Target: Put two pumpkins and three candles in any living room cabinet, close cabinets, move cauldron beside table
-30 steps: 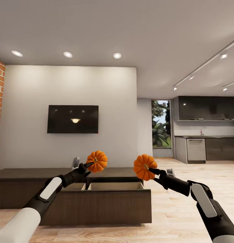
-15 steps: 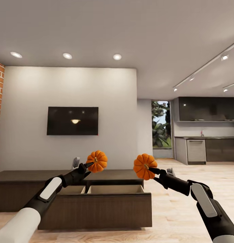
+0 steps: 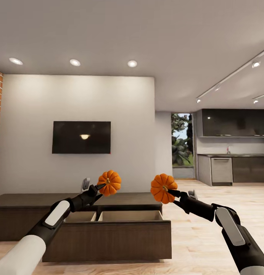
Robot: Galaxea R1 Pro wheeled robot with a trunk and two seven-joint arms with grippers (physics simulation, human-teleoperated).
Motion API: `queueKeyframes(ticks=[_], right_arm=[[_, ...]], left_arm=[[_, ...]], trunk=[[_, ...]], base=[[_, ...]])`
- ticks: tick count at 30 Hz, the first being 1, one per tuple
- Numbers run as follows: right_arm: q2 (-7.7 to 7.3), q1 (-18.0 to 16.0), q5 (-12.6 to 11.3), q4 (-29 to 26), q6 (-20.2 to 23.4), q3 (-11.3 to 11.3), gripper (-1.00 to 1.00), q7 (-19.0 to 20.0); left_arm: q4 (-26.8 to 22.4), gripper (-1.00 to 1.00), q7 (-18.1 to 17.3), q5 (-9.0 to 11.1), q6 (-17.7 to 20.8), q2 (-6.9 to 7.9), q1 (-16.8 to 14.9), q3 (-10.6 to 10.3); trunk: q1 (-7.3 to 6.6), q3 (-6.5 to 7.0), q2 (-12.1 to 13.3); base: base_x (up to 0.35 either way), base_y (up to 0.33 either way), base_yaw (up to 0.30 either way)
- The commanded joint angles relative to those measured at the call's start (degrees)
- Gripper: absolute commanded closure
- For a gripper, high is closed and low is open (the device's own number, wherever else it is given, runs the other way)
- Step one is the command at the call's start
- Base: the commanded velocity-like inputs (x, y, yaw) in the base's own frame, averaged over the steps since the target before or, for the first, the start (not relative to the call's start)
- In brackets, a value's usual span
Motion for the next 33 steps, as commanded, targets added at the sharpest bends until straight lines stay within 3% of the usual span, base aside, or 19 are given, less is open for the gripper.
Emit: queueKeyframes(ticks=[1,30,33], right_arm=[[0.02,0.0,0.3,0.0,0.3,-0.1,1.00,0.3],[0.02,0.0,0.7,0.2,0.4,0.0,1.00,0.2],[0.02,0.0,0.7,0.3,0.4,0.0,1.00,0.2]], left_arm=[[0.0,1.00,-0.1,0.2,0.1,0.06,-0.1,-0.2],[0.0,1.00,-0.3,0.2,0.1,0.06,-0.1,-0.2],[0.0,1.00,-0.4,0.2,0.1,0.06,-0.1,-0.1]], trunk=[[-0.24,0.00,0.4],[-6.61,2.47,12.0],[-6.61,2.19,12.0]], base=[[0.000,0.000,0.000],[0.000,0.000,0.000],[0.000,0.000,0.000]])
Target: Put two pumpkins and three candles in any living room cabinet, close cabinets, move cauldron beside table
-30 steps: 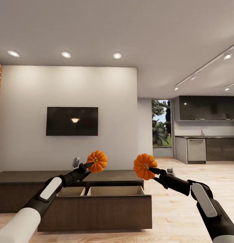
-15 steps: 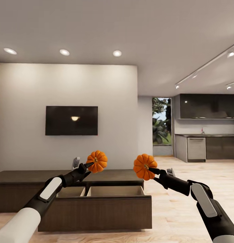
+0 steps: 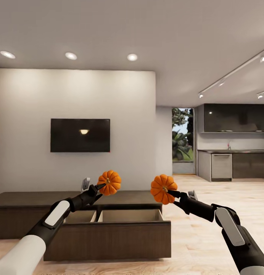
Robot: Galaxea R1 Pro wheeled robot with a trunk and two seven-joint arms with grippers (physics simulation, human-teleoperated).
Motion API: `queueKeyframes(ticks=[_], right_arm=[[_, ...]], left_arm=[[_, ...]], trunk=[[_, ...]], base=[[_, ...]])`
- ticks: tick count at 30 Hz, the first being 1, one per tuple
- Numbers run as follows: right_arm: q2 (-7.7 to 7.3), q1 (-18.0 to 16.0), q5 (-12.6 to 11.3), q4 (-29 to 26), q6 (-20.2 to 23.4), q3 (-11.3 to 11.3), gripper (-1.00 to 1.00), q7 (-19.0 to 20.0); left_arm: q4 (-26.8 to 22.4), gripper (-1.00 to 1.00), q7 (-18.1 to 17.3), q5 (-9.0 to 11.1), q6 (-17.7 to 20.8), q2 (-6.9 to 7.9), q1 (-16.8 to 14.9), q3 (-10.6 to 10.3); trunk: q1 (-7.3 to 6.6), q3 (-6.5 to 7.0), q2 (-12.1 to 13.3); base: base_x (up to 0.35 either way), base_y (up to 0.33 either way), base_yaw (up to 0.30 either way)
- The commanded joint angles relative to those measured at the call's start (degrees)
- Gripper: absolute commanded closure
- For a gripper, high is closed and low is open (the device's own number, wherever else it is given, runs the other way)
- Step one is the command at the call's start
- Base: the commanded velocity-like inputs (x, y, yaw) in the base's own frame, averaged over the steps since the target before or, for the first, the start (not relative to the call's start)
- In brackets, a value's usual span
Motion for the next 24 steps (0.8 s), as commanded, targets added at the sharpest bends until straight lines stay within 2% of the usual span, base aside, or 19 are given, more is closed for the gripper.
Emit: queueKeyframes(ticks=[1,24], right_arm=[[0.02,-0.1,0.2,0.0,0.3,-0.1,1.00,0.3],[0.01,-0.1,0.4,0.4,0.3,-0.1,1.00,0.3]], left_arm=[[0.0,1.00,-0.1,0.3,0.1,0.06,-0.1,-0.1],[0.0,1.00,-0.2,0.3,0.1,0.06,-0.1,-0.1]], trunk=[[-0.01,-0.18,0.0],[-0.01,-2.35,0.0]], base=[[0.000,0.000,0.000],[0.000,0.000,0.000]])
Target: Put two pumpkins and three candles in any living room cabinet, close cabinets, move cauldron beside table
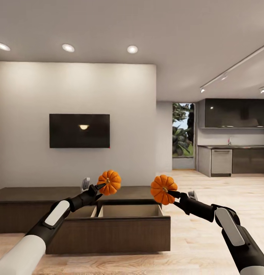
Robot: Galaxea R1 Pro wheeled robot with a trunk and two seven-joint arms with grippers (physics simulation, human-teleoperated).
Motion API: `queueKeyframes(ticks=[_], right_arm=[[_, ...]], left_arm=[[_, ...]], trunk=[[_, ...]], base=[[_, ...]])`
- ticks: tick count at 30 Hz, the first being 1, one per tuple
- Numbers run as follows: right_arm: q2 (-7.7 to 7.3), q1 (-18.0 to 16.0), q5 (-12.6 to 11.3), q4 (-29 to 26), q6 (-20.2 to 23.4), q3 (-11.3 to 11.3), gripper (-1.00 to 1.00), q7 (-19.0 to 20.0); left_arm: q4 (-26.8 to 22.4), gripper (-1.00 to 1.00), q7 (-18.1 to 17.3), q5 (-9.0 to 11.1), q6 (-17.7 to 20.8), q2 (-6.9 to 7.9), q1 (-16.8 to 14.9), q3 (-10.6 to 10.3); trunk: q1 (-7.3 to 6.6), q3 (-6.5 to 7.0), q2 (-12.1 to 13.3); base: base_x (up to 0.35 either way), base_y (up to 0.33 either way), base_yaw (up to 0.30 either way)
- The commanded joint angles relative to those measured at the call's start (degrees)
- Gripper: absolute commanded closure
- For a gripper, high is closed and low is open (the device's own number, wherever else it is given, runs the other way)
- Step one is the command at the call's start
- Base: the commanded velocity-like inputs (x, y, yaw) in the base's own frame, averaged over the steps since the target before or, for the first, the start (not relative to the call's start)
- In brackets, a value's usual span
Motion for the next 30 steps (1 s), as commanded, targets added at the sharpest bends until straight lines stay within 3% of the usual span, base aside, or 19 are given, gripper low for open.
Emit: queueKeyframes(ticks=[1,8,25,30], right_arm=[[0.00,0.0,0.2,0.0,0.3,-0.1,1.00,0.3],[-0.01,0.0,0.2,0.1,0.3,-0.1,1.00,0.3],[0.00,-0.1,0.2,0.1,0.4,-0.1,1.00,0.3],[0.01,-0.1,0.2,0.1,0.4,-0.1,1.00,0.3]], left_arm=[[0.0,1.00,-0.1,0.3,0.1,0.06,-0.1,-0.2],[0.0,1.00,-0.1,0.3,0.1,0.06,-0.1,-0.2],[0.0,1.00,-0.1,0.3,0.1,0.06,-0.1,-0.2],[0.0,1.00,-0.2,0.3,0.1,0.06,-0.1,-0.1]], trunk=[[-0.01,-0.17,0.0],[-0.01,-0.84,0.0],[-3.74,0.60,6.8],[-3.74,0.13,6.8]], base=[[0.000,0.000,0.000],[0.000,0.000,0.000],[0.000,0.000,0.000],[0.000,0.000,0.000]])
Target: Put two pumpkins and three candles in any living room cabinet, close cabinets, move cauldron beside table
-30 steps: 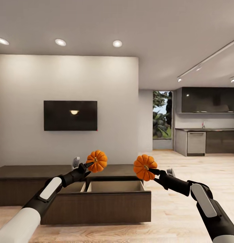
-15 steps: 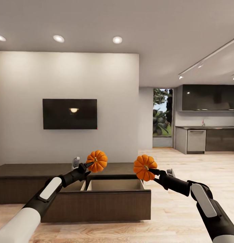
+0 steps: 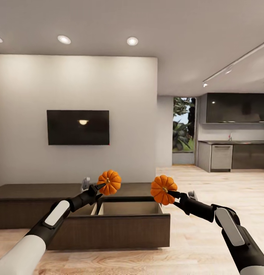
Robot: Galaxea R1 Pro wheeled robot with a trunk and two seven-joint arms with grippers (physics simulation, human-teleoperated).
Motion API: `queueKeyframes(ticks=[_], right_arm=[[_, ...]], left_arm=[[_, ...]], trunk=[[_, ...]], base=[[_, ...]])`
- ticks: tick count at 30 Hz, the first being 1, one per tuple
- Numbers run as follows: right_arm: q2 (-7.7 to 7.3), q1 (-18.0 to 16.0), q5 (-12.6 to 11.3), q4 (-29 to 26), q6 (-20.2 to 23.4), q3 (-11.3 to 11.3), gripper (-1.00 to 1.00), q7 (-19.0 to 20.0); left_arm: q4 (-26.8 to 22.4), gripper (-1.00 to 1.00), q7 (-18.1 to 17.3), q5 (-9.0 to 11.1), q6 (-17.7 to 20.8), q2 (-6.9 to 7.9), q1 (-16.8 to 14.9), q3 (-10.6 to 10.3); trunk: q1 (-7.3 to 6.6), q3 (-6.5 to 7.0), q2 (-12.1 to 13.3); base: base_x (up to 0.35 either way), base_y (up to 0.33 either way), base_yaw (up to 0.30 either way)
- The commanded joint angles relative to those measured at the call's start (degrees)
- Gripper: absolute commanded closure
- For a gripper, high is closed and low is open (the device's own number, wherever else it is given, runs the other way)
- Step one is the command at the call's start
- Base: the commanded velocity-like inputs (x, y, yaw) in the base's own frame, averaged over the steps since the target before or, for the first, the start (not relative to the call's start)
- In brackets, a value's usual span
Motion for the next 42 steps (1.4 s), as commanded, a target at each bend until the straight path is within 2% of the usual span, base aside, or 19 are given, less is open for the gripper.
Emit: queueKeyframes(ticks=[1,31,42], right_arm=[[0.00,-0.1,0.2,0.0,0.3,-0.1,1.00,0.3],[-0.06,-0.1,0.3,0.4,0.3,-0.2,1.00,0.3],[0.02,-0.1,0.2,0.4,0.3,-0.2,1.00,-1.2]], left_arm=[[0.0,1.00,-0.1,0.4,0.1,0.06,-0.1,-0.2],[0.0,1.00,-0.1,0.4,0.1,0.06,-0.1,-0.2],[0.0,1.00,-0.2,0.4,0.2,0.09,-0.1,-0.2]], trunk=[[-0.01,-0.17,0.0],[-0.01,-3.02,0.0],[-0.01,-4.06,0.0]], base=[[0.000,0.000,0.000],[0.000,0.000,0.000],[0.000,0.000,0.000]])
